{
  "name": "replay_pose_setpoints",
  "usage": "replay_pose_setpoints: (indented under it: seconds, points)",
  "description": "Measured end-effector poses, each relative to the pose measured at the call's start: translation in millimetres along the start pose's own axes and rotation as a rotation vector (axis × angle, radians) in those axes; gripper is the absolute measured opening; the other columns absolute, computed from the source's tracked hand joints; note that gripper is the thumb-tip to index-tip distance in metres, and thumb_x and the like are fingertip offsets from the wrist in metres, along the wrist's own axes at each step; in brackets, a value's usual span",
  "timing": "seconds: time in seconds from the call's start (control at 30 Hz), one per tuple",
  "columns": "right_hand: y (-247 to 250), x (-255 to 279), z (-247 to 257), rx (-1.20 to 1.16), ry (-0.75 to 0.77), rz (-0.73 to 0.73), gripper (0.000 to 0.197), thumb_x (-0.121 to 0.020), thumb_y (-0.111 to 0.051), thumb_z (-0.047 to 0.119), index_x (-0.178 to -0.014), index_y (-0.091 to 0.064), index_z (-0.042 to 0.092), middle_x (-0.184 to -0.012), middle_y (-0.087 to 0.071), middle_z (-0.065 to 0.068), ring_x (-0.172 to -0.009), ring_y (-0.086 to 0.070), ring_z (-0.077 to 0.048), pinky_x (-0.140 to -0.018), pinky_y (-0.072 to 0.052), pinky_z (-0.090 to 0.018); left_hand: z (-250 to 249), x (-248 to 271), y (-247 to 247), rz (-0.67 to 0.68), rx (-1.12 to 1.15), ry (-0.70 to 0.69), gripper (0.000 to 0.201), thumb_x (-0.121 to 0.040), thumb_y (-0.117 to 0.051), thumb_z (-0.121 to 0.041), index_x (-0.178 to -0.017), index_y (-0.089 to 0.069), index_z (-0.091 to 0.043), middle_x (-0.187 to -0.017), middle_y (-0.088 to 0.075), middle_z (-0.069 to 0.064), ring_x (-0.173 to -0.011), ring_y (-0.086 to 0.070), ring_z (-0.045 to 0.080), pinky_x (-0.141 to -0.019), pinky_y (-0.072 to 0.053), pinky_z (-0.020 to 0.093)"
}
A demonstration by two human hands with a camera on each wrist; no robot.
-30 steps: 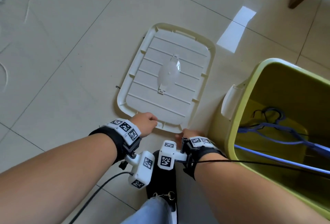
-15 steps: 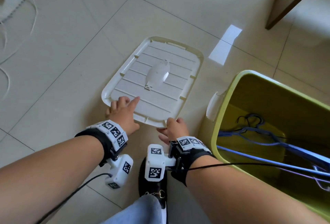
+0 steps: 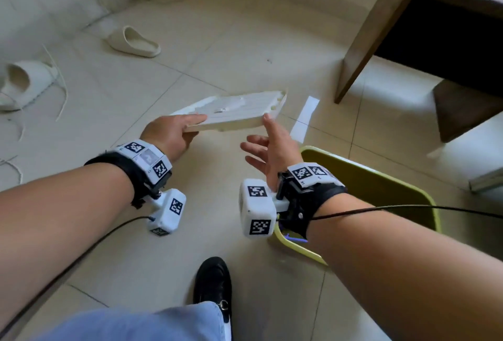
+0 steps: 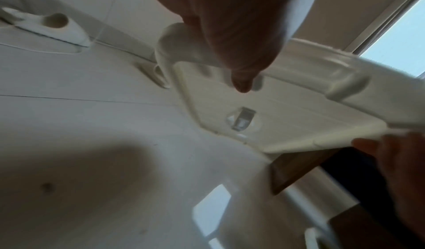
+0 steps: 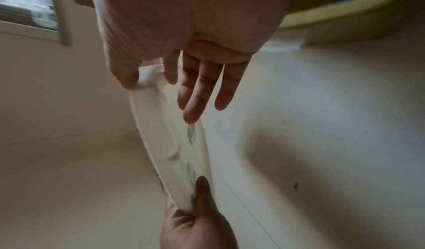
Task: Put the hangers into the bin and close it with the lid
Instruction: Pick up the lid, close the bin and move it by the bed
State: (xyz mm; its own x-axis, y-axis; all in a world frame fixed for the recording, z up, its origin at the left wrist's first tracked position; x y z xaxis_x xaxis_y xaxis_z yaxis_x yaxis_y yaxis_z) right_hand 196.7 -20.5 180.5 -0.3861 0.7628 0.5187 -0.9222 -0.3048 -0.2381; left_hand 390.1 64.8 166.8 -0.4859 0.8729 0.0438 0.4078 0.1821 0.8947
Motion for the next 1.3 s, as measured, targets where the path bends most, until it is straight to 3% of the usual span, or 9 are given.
replay_pose_setpoints:
  seconds: [0.13, 0.4, 0.73, 0.8, 0.87, 0.97, 1.03, 1.2, 1.3]
  points:
    - [29.9, 32.8, 50.7, 0.124, 0.137, -0.049, 0.058, -0.090, -0.046, 0.055, -0.141, -0.037, 0.027, -0.091, -0.065, -0.001, -0.088, -0.069, -0.021, -0.091, -0.051, -0.041, -69.1, 8.9, 40.0, -0.096, 0.141, -0.002, 0.033, -0.094, -0.053, -0.029, -0.127, -0.060, -0.027, -0.107, -0.071, 0.011, -0.099, -0.063, 0.033, -0.078, -0.042, 0.029]
    - [128.4, 102.6, 98.2, 0.193, 0.187, -0.257, 0.045, -0.090, -0.045, 0.056, -0.127, -0.048, 0.029, -0.109, -0.062, -0.004, -0.103, -0.063, -0.023, -0.095, -0.048, -0.048, -148.2, 41.4, 81.3, -0.223, 0.728, 0.219, 0.027, -0.090, -0.063, -0.035, -0.105, -0.057, -0.014, -0.085, -0.057, 0.000, -0.088, -0.056, 0.026, -0.078, -0.042, 0.032]
    - [185.5, 180.6, 115.5, 0.129, 0.098, -0.416, 0.056, -0.087, -0.056, 0.051, -0.130, -0.045, 0.018, -0.107, -0.057, -0.008, -0.103, -0.062, -0.025, -0.073, -0.052, -0.044, -215.3, 115.8, 81.4, -0.108, 1.042, 0.293, 0.039, -0.091, -0.062, -0.037, -0.121, -0.053, -0.013, -0.093, -0.057, 0.001, -0.082, -0.055, 0.018, -0.057, -0.034, 0.016]
    - [185.8, 192.7, 104.4, 0.095, 0.048, -0.377, 0.057, -0.086, -0.062, 0.044, -0.129, -0.047, 0.010, -0.113, -0.059, -0.012, -0.106, -0.062, -0.028, -0.074, -0.053, -0.042, -220.3, 127.5, 76.3, -0.066, 1.065, 0.335, 0.041, -0.083, -0.068, -0.044, -0.112, -0.054, -0.018, -0.104, -0.062, -0.003, -0.094, -0.058, 0.015, -0.066, -0.044, 0.015]
    - [181.4, 203.9, 90.8, 0.026, 0.004, -0.325, 0.050, -0.085, -0.066, 0.037, -0.123, -0.050, 0.009, -0.121, -0.058, -0.017, -0.110, -0.062, -0.030, -0.064, -0.052, -0.040, -221.4, 134.0, 67.6, -0.015, 1.099, 0.363, 0.070, -0.060, -0.074, -0.062, -0.108, -0.061, -0.013, -0.111, -0.071, 0.005, -0.099, -0.067, 0.029, -0.091, -0.053, 0.037]
    - [177.8, 213.8, 72.3, -0.154, -0.036, -0.205, 0.032, -0.084, -0.068, 0.031, -0.101, -0.055, 0.007, -0.113, -0.063, -0.017, -0.102, -0.064, -0.030, -0.062, -0.054, -0.039, -198.2, 109.8, 31.1, 0.077, 1.065, 0.378, 0.106, -0.027, -0.073, -0.082, -0.109, -0.064, -0.015, -0.109, -0.073, 0.011, -0.098, -0.069, 0.038, -0.092, -0.052, 0.055]
    - [179.9, 214.9, 61.9, -0.292, -0.028, -0.147, 0.042, -0.082, -0.070, 0.032, -0.111, -0.059, 0.003, -0.112, -0.065, -0.018, -0.098, -0.064, -0.030, -0.072, -0.057, -0.041, -199.9, 114.8, 32.5, 0.118, 1.086, 0.391, 0.116, -0.016, -0.076, -0.082, -0.109, -0.065, -0.013, -0.113, -0.072, 0.012, -0.100, -0.069, 0.039, -0.091, -0.052, 0.055]
    - [198.7, 226.4, 54.2, -0.645, 0.048, -0.047, 0.027, -0.085, -0.066, 0.021, -0.106, -0.058, 0.006, -0.114, -0.066, -0.015, -0.096, -0.065, -0.030, -0.073, -0.058, -0.046, -246.6, 176.6, 75.3, 0.245, 1.127, 0.392, 0.055, -0.067, -0.077, -0.056, -0.090, -0.068, -0.007, -0.097, -0.072, 0.012, -0.086, -0.068, 0.031, -0.084, -0.054, 0.042]
    - [204.7, 237.6, 55.1, -0.680, 0.091, -0.029, 0.018, -0.081, -0.070, 0.017, -0.088, -0.058, 0.006, -0.095, -0.065, -0.013, -0.092, -0.065, -0.030, -0.089, -0.054, -0.043, -256.2, 182.1, 72.7, 0.307, 1.173, 0.355, 0.078, -0.048, -0.084, -0.059, -0.103, -0.070, -0.005, -0.106, -0.074, 0.014, -0.092, -0.070, 0.033, -0.092, -0.053, 0.045]
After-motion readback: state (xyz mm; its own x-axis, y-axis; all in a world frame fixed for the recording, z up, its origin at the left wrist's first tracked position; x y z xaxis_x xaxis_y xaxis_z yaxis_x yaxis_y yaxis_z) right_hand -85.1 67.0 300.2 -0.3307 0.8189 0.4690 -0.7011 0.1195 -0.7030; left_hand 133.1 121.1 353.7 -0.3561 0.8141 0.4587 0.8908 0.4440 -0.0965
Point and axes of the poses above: each hand's wrist, its own x-axis away from the middle knuckle, its own y-axis out of the back of the hand, z = x × y, the point moved 2 cm from there along -x, towards the middle knuckle
